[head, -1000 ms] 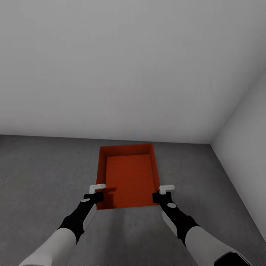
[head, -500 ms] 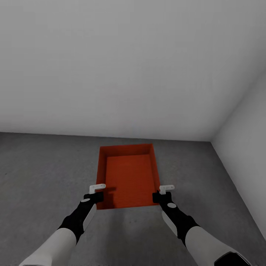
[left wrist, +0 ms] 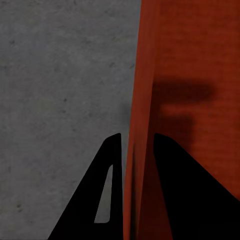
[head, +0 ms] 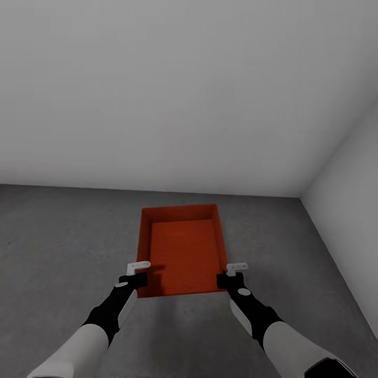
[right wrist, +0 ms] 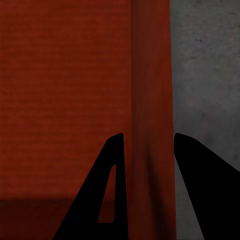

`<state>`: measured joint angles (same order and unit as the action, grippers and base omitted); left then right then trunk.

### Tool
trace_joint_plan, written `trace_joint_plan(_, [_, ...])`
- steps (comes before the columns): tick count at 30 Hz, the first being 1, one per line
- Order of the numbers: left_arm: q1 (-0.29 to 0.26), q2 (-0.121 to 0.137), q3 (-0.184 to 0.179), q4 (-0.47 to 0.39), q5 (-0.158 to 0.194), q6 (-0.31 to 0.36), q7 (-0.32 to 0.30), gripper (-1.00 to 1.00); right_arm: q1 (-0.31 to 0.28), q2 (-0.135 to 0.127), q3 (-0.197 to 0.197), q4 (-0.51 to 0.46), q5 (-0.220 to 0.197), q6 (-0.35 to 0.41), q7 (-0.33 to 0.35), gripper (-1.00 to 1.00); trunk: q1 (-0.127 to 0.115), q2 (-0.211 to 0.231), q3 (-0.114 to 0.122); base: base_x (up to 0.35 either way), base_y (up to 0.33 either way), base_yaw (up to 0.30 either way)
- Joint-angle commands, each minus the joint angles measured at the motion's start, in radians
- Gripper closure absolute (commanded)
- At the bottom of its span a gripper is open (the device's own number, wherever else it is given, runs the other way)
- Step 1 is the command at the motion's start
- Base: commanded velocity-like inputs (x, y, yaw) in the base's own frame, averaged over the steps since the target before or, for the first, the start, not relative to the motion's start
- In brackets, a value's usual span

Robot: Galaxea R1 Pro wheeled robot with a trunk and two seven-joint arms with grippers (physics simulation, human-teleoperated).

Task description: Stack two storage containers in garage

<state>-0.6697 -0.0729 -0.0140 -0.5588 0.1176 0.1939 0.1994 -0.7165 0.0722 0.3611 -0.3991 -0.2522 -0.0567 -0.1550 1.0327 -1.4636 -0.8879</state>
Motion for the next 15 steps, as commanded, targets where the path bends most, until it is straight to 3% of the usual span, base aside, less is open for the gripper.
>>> trace_joint_plan(1, [-0.001, 0.001, 0.011, -0.006, -0.006, 0.004, 0.009, 1.00, -0.001, -0.055, -0.011, 0.065, -0.018, -0.006, -0.071, 1.00, 0.000, 0.000, -0.002, 0.000, 0.000, 0.000])
trace_joint_plan(15, [-0.001, 0.001, 0.011, -0.007, -0.006, 0.004, 0.009, 1.00, -0.001, -0.055, -0.011, 0.065, -0.018, -0.006, -0.072, 1.00, 0.000, 0.000, -0.025, 0.000, 0.000, 0.000])
